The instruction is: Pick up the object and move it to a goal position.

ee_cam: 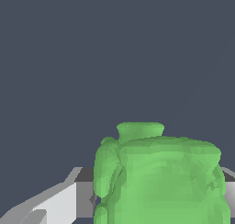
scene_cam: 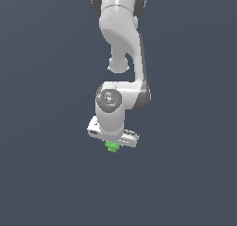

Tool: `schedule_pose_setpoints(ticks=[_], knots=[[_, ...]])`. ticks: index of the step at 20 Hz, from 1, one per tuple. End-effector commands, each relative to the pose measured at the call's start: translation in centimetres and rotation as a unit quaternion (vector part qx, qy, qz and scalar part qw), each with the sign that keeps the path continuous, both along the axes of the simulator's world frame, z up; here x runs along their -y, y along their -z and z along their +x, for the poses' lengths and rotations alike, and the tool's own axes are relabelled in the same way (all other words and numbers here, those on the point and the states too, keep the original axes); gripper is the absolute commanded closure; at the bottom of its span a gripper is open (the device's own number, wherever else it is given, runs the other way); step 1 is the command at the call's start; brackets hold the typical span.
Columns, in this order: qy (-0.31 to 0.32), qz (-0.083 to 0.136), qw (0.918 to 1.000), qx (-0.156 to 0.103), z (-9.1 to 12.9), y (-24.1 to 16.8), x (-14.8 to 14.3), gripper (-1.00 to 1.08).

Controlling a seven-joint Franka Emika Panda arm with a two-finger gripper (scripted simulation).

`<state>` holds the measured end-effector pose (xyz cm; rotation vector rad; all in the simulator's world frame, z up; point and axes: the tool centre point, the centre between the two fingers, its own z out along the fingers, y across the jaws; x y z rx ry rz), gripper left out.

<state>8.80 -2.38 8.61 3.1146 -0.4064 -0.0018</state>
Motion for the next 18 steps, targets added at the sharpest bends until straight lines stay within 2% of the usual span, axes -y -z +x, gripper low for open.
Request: schedule_pose_setpoints(ticks=[1, 9, 18], knots=[[0.000, 0.000, 1.0000, 0.001, 0.6, -2.0, -1.3, 1.08], [0.000, 0.000, 1.0000, 0.001, 2.4, -7.7, -4.8, 1.08], [0.000, 0.000, 1.0000, 0.001, 3.2, -9.7, -6.0, 1.08]])
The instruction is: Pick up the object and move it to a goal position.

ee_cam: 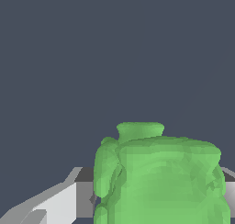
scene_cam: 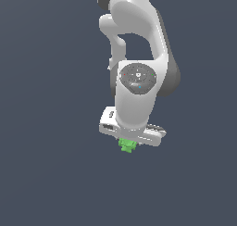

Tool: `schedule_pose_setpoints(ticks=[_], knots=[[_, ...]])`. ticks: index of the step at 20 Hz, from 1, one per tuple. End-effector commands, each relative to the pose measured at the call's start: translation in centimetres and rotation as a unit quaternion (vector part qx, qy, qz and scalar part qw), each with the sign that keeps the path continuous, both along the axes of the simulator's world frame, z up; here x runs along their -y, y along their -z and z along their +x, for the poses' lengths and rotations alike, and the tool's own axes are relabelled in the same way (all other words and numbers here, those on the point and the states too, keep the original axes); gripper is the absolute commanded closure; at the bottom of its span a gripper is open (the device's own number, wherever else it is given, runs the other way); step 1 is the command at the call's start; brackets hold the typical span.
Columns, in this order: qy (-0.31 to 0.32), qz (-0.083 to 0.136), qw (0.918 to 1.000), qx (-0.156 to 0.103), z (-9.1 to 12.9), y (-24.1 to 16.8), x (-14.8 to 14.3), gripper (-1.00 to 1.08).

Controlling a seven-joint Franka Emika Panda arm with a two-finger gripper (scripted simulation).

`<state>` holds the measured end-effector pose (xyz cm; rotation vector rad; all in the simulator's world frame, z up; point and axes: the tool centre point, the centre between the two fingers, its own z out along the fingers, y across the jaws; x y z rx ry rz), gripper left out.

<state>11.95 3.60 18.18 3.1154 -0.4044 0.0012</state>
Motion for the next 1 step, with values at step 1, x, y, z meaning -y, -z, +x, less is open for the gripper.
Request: schedule_pose_setpoints(ticks=[1], knots=[[0.000, 0.000, 1.0000, 0.000, 0.07, -0.15, -0.07, 1.08]])
